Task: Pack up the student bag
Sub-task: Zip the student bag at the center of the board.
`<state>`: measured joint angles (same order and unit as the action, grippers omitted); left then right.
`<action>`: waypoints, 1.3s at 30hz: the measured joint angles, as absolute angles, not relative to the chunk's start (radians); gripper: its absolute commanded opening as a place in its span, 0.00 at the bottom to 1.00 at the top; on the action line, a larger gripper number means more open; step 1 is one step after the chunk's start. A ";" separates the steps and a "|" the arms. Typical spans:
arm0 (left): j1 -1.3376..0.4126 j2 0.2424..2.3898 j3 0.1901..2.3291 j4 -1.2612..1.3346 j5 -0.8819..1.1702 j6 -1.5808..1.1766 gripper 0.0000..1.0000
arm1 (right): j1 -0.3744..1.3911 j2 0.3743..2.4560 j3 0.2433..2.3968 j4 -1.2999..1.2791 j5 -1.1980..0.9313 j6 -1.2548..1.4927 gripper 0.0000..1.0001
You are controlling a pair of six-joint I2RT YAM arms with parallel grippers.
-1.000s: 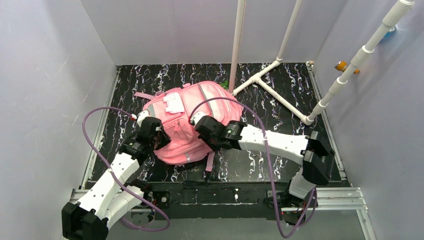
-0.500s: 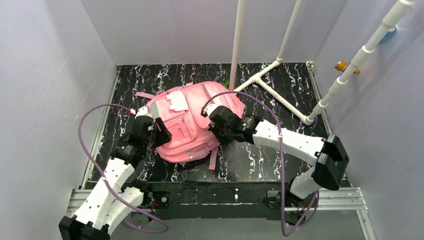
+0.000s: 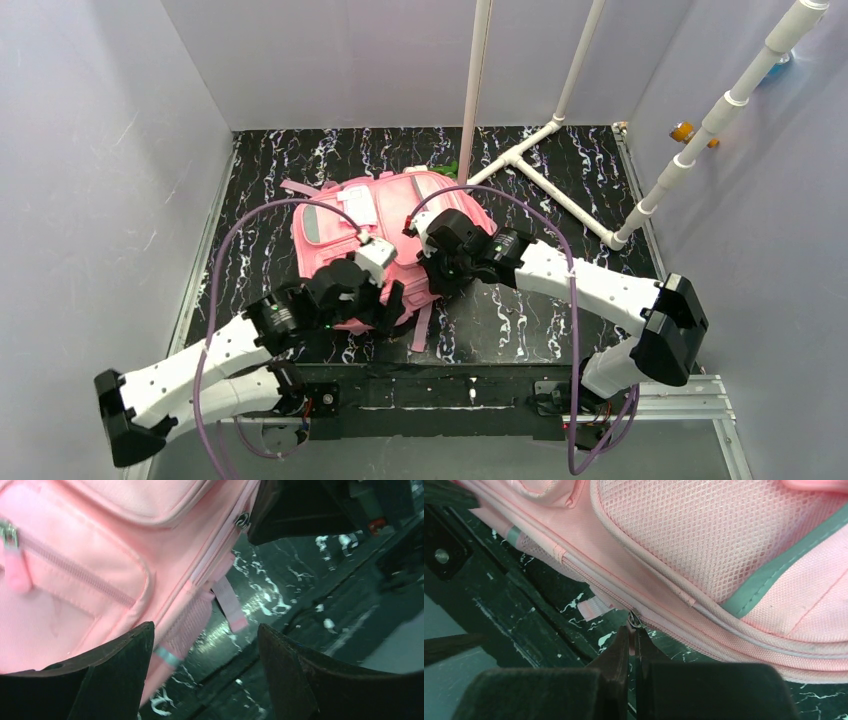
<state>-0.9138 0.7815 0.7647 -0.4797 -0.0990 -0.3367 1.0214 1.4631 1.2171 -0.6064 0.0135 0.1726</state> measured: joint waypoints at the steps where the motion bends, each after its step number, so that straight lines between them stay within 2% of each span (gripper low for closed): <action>1: -0.970 0.801 0.765 -0.463 -0.151 -0.303 0.75 | 1.021 1.461 1.212 -0.601 0.000 0.178 0.01; 6: -1.084 0.867 0.690 -0.293 -0.326 -0.117 0.75 | 1.021 1.439 1.185 -0.564 -0.065 0.200 0.01; 11: -1.099 0.905 0.640 -0.194 -0.365 -0.008 0.69 | 1.015 1.428 1.180 -0.530 -0.094 0.218 0.01; 13: -1.103 0.922 0.631 -0.150 -0.385 0.018 0.59 | 1.014 1.424 1.179 -0.514 -0.109 0.229 0.01; 15: -1.109 0.934 0.619 -0.113 -0.421 0.038 0.44 | 1.014 1.421 1.177 -0.500 -0.127 0.236 0.01; 18: -1.118 0.950 0.613 -0.079 -0.500 0.053 0.17 | 1.009 1.420 1.174 -0.496 -0.138 0.245 0.01; 19: -1.122 0.957 0.614 -0.074 -0.523 0.052 0.05 | 1.007 1.420 1.174 -0.491 -0.137 0.249 0.01; 20: -1.127 0.965 0.617 -0.070 -0.546 0.052 0.00 | 1.004 1.420 1.174 -0.487 -0.136 0.250 0.01; 29: -1.144 0.940 0.622 -0.126 -0.627 -0.007 0.00 | 1.003 1.420 1.215 -0.533 -0.072 0.158 0.01; 33: -1.143 0.799 0.598 -0.253 -0.645 -0.079 0.00 | 0.996 1.420 1.284 -0.683 0.002 0.004 0.01; 39: -1.143 0.680 0.598 -0.292 -0.645 -0.078 0.00 | 0.995 1.424 1.378 -0.735 0.062 -0.178 0.01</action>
<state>-1.1427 0.6796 0.5980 -0.2916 -0.6449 -0.0776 0.9947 1.4242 1.3781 -0.7353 0.0616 -0.1783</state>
